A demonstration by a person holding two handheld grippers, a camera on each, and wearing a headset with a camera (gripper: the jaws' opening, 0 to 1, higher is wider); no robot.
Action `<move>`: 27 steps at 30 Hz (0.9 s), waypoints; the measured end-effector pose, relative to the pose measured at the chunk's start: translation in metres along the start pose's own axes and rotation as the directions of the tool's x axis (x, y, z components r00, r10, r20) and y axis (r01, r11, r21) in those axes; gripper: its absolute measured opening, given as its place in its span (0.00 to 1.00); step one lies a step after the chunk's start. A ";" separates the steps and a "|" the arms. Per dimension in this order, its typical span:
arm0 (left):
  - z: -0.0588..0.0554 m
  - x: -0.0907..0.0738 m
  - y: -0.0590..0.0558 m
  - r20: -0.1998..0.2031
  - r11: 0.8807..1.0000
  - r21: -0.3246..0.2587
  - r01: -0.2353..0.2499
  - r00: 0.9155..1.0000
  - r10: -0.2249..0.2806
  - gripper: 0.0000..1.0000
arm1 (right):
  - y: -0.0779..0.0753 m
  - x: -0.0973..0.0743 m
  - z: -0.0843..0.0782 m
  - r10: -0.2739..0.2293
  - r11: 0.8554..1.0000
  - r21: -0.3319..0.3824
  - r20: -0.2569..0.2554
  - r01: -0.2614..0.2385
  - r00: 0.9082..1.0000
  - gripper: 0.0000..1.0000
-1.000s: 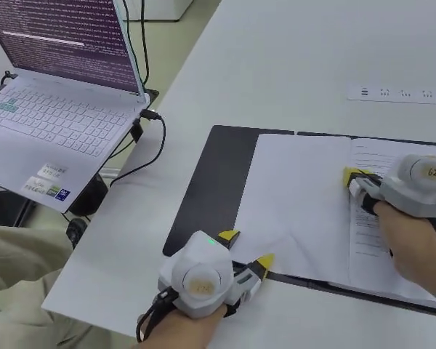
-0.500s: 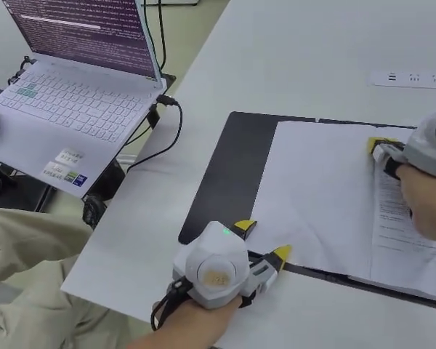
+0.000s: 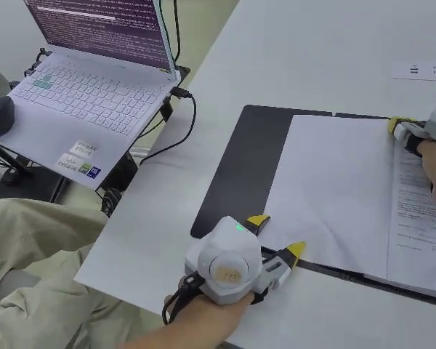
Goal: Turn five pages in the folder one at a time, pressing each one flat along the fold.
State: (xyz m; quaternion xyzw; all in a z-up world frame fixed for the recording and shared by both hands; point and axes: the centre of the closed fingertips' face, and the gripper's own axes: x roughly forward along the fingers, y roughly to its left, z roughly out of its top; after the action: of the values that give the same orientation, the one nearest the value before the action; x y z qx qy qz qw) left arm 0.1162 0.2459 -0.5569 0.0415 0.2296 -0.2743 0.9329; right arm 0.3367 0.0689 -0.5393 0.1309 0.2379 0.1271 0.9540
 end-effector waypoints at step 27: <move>0.001 0.001 0.001 0.014 1.000 -0.004 0.000 1.000 0.000 0.40 | 0.030 -0.058 -0.040 0.069 0.998 0.006 -0.029 -0.069 0.997 0.00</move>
State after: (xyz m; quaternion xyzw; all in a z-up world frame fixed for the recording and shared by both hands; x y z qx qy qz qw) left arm 0.1173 0.2459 -0.5566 0.0380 0.2236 -0.2741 0.9346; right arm 0.2629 0.0865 -0.5397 0.1396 0.2475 0.1611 0.9451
